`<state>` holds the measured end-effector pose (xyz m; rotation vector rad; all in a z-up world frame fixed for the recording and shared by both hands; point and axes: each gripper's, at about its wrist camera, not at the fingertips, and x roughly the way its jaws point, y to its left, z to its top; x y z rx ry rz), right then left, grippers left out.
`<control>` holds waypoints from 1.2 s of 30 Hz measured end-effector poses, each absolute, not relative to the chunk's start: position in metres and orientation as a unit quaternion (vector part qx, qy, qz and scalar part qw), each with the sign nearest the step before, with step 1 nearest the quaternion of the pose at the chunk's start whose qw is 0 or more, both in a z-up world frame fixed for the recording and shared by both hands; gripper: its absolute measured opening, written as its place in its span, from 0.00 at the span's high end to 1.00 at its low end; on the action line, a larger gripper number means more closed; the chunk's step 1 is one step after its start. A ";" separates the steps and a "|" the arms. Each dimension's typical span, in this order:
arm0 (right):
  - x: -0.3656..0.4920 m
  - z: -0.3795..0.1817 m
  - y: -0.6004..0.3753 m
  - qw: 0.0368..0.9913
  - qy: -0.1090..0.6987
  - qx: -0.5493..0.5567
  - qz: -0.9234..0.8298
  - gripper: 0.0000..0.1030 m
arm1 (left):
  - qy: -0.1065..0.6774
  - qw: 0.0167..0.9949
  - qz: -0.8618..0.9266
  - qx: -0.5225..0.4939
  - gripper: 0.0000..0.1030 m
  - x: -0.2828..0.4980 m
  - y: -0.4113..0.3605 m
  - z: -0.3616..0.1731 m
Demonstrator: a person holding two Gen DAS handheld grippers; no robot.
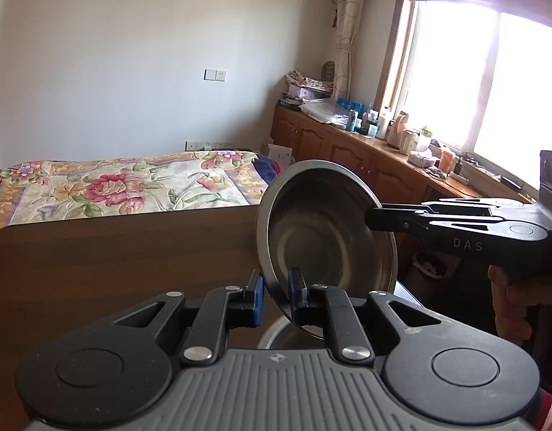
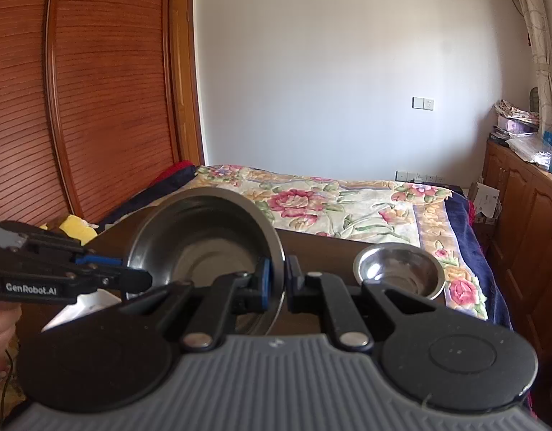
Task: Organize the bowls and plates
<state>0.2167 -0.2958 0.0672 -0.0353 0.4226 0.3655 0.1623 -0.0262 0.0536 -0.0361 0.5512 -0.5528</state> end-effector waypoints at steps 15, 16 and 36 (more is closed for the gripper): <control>0.183 0.043 -0.299 0.957 0.226 -0.023 0.179 0.90 | 0.289 0.920 -0.263 -0.018 0.85 0.124 -0.030 0.029; 0.182 0.042 -0.299 0.957 0.227 -0.024 0.179 0.90 | 0.290 0.920 -0.263 -0.016 0.85 0.122 -0.031 0.027; 0.182 0.003 -0.305 0.943 0.281 0.007 0.176 0.89 | 0.332 0.906 -0.263 -0.003 0.85 0.130 -0.043 -0.006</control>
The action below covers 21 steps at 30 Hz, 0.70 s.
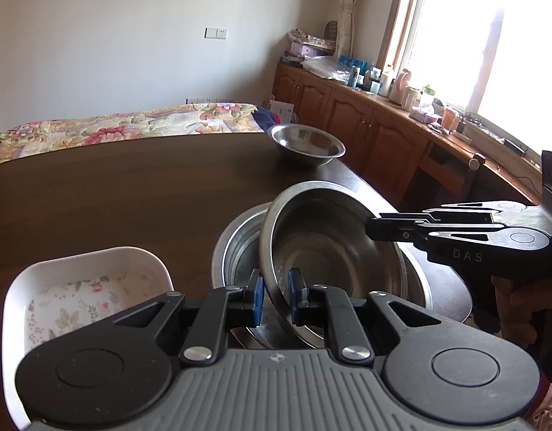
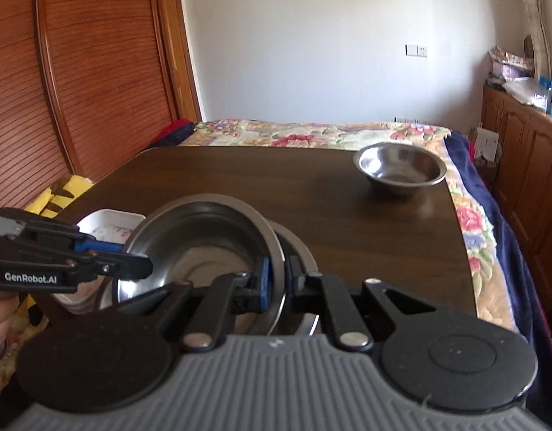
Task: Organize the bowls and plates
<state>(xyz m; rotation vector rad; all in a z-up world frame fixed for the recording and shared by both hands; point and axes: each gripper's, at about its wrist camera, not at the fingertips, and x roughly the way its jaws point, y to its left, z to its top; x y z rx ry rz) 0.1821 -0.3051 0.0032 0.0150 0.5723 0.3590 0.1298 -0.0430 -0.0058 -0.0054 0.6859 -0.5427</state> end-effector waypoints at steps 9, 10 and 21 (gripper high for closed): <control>0.182 -0.007 -0.302 0.942 0.286 -0.006 0.175 0.89 | 0.340 0.906 -0.254 0.012 0.85 0.135 -0.048 -0.014; 0.182 -0.008 -0.301 0.942 0.287 -0.007 0.175 0.89 | 0.339 0.907 -0.252 0.015 0.85 0.135 -0.049 -0.014; 0.184 -0.008 -0.294 0.942 0.282 -0.043 0.177 0.88 | 0.320 0.917 -0.235 0.041 0.80 0.131 -0.054 -0.014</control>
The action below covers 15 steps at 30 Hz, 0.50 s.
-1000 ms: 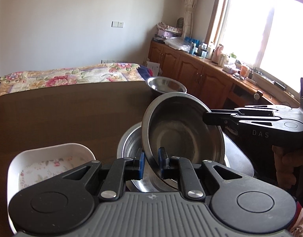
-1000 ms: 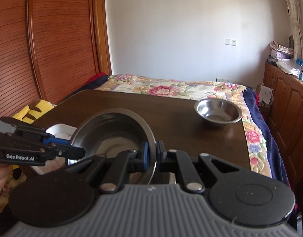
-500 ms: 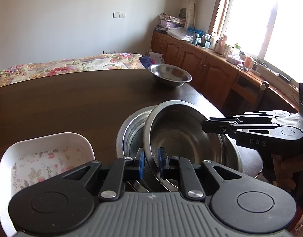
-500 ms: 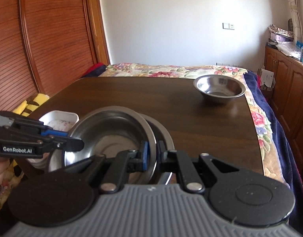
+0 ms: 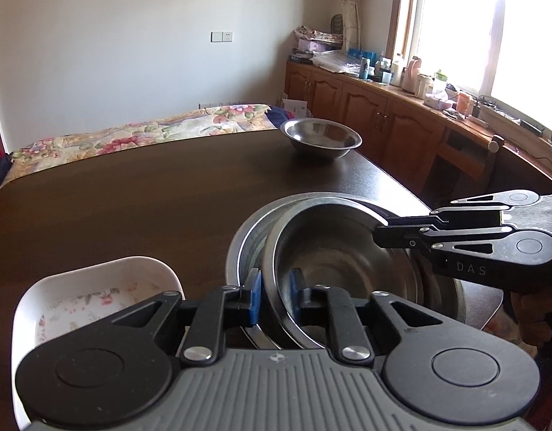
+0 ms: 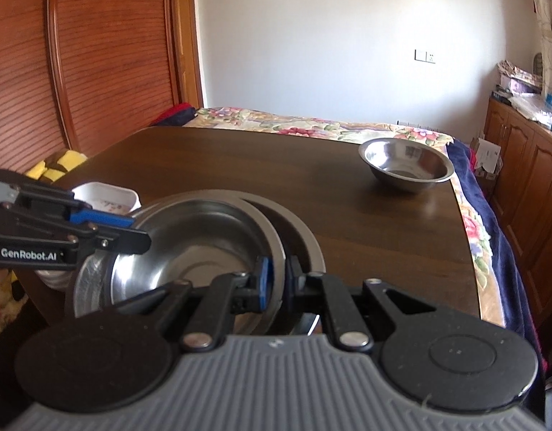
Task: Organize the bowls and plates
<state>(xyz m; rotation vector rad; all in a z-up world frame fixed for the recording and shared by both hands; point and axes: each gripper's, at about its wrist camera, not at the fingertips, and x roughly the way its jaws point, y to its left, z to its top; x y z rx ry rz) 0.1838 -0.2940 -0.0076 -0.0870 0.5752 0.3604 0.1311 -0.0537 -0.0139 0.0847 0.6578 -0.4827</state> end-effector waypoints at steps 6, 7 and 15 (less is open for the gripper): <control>0.184 -0.007 -0.289 0.940 0.283 -0.068 0.177 0.88 | 0.313 0.919 -0.236 0.035 0.67 0.128 -0.053 -0.011; 0.184 -0.007 -0.288 0.939 0.285 -0.072 0.177 0.88 | 0.310 0.920 -0.237 0.033 0.63 0.128 -0.053 -0.009; 0.185 -0.009 -0.283 0.938 0.288 -0.090 0.172 0.87 | 0.289 0.927 -0.239 0.026 0.60 0.122 -0.048 0.000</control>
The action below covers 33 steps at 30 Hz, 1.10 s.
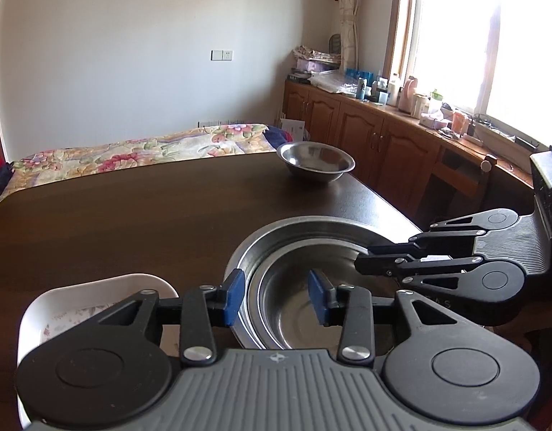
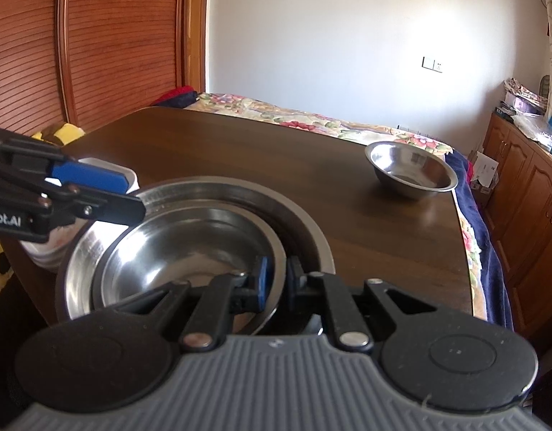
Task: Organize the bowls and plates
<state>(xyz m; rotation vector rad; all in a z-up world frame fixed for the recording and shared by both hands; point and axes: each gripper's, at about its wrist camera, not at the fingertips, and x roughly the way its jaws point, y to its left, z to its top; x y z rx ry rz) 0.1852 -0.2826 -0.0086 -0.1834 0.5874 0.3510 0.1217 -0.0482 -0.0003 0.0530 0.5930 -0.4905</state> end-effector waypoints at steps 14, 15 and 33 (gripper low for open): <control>0.179 0.006 -0.283 0.949 0.253 -0.082 0.168 0.87 | 0.271 0.931 -0.244 0.028 0.59 0.114 -0.053 0.007; 0.179 0.008 -0.284 0.950 0.250 -0.080 0.167 0.87 | 0.270 0.931 -0.244 0.028 0.59 0.113 -0.053 0.007; 0.203 0.028 -0.319 0.969 0.201 -0.038 0.137 0.87 | 0.261 0.934 -0.241 0.033 0.57 0.145 -0.054 0.018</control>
